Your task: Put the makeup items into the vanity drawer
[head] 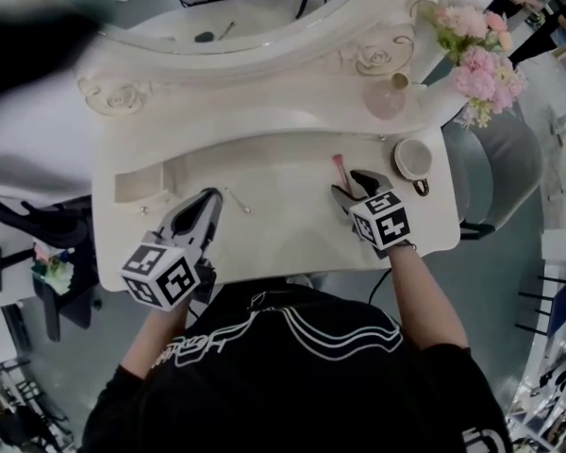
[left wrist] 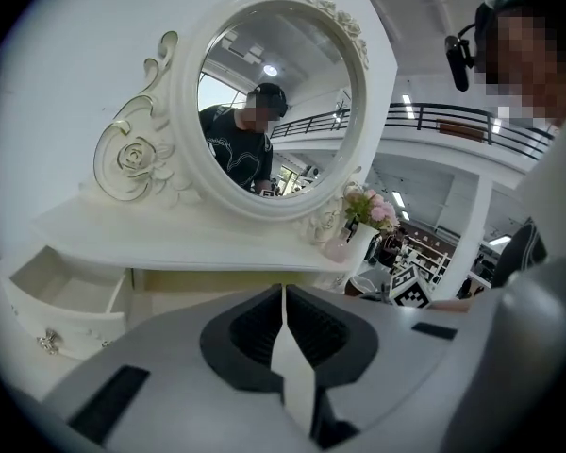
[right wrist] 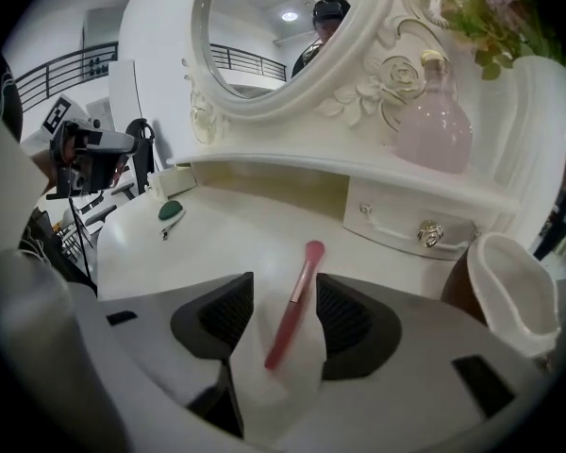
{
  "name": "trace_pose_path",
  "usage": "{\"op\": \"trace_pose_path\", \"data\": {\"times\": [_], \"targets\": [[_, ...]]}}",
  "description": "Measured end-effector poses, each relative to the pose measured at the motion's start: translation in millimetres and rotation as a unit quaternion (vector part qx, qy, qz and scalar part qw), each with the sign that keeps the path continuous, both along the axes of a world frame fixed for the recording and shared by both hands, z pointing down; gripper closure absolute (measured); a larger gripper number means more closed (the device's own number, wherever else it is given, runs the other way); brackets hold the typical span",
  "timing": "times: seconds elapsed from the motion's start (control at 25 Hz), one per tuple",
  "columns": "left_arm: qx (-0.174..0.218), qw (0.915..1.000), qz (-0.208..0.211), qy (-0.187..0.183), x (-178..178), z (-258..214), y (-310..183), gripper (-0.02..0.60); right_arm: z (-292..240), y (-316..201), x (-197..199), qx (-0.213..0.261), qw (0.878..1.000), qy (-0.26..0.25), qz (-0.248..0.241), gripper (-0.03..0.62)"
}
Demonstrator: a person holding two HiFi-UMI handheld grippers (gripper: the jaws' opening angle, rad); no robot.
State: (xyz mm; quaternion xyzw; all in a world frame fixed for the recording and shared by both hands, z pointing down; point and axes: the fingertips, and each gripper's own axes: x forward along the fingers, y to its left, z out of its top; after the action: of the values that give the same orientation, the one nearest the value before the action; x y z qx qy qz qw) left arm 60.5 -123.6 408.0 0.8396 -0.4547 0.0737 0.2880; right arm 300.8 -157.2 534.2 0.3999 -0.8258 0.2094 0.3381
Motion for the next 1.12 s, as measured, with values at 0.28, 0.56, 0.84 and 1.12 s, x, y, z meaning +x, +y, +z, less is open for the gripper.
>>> {"op": "trace_pose_path", "data": {"times": [0.28, 0.56, 0.84, 1.12], "targets": [[-0.017, 0.9997, -0.015, -0.006, -15.8, 20.6, -13.8, 0.549, 13.9, 0.0, 4.4, -0.024, 0.999, 0.026, 0.004, 0.408], [-0.02, 0.9996, -0.014, -0.01, -13.3, 25.6, -15.9, 0.549, 13.6, -3.9, 7.8, -0.034, 0.999, 0.03, 0.02, 0.468], [-0.017, 0.9996, -0.021, -0.011, -16.5, 22.7, -8.0, 0.549, 13.8, -2.0, 7.4, -0.039, 0.999, 0.027, 0.026, 0.53], [-0.021, 0.9992, -0.033, 0.001, -17.1, 19.9, 12.8, 0.549, 0.3, 4.1, 1.6, -0.028, 0.999, 0.012, 0.025, 0.531]]}}
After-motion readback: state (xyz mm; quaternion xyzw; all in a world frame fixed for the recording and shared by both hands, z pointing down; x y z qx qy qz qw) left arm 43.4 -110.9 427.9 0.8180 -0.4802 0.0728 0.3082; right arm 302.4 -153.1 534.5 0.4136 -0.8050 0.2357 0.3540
